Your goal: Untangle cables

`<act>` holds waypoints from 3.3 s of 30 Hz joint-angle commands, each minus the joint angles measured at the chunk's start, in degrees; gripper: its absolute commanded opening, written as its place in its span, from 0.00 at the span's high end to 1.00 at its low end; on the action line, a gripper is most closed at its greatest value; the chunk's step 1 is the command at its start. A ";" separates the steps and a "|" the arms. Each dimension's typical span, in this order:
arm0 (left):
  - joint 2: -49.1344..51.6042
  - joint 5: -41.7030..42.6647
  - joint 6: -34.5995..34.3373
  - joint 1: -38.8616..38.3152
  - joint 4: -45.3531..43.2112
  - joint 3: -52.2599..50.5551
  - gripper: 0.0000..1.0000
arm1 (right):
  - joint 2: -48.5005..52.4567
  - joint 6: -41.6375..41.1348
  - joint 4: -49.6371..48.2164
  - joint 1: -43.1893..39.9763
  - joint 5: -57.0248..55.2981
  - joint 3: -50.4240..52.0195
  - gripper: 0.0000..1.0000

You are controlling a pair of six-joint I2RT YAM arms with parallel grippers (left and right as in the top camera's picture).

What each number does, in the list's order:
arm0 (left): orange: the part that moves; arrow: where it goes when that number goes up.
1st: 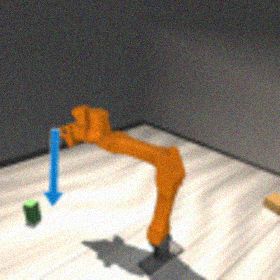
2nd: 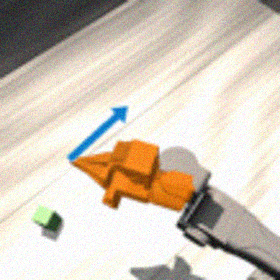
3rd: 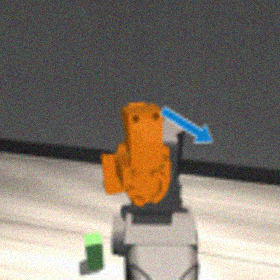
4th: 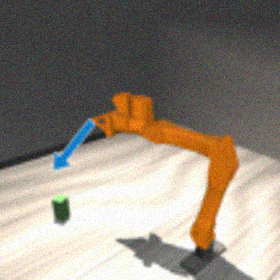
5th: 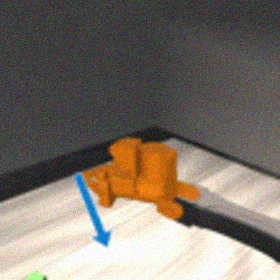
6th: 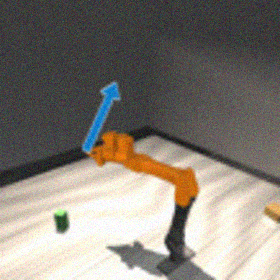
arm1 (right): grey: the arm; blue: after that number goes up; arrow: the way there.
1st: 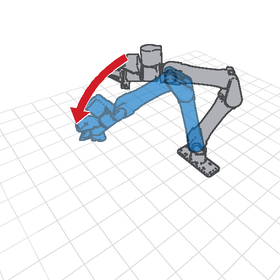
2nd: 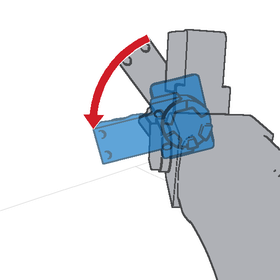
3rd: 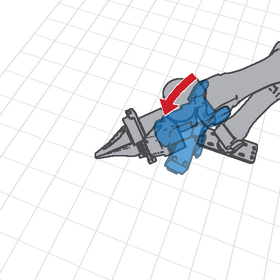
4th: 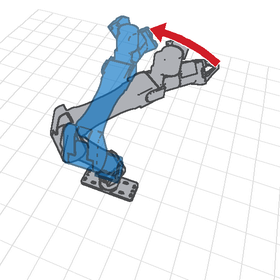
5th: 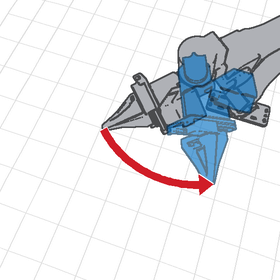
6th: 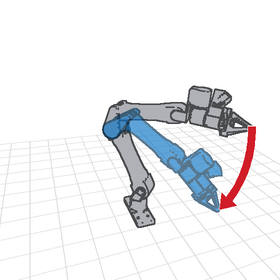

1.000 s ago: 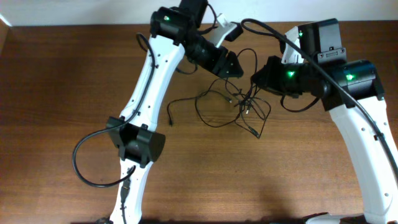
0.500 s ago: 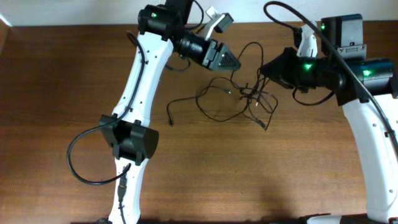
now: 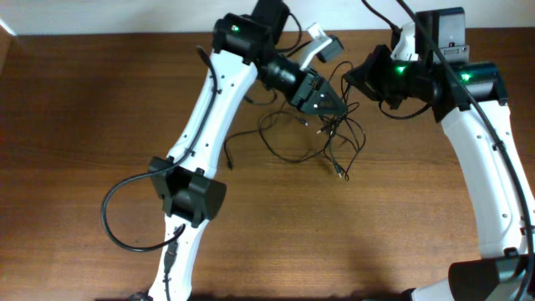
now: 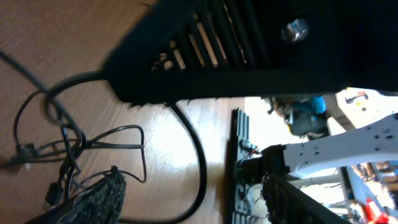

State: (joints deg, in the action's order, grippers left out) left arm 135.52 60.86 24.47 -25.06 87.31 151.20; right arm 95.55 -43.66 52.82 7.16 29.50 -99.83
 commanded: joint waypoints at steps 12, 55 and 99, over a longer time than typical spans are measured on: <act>-0.55 -9.49 -5.20 0.98 -3.48 -0.13 1.00 | -0.24 0.13 2.19 -0.17 -5.29 -0.07 0.53; -10.51 -56.04 -24.65 21.27 -0.96 -0.15 1.00 | -6.45 26.88 18.45 -16.70 6.43 3.08 0.96; -28.63 -19.71 -27.69 31.21 -13.11 0.35 1.00 | -1.40 16.11 11.85 -3.72 -6.03 -5.62 0.01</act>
State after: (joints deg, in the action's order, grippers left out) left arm 106.72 39.31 -2.68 6.11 74.30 151.61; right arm 92.97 -18.31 65.06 3.11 23.53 -104.25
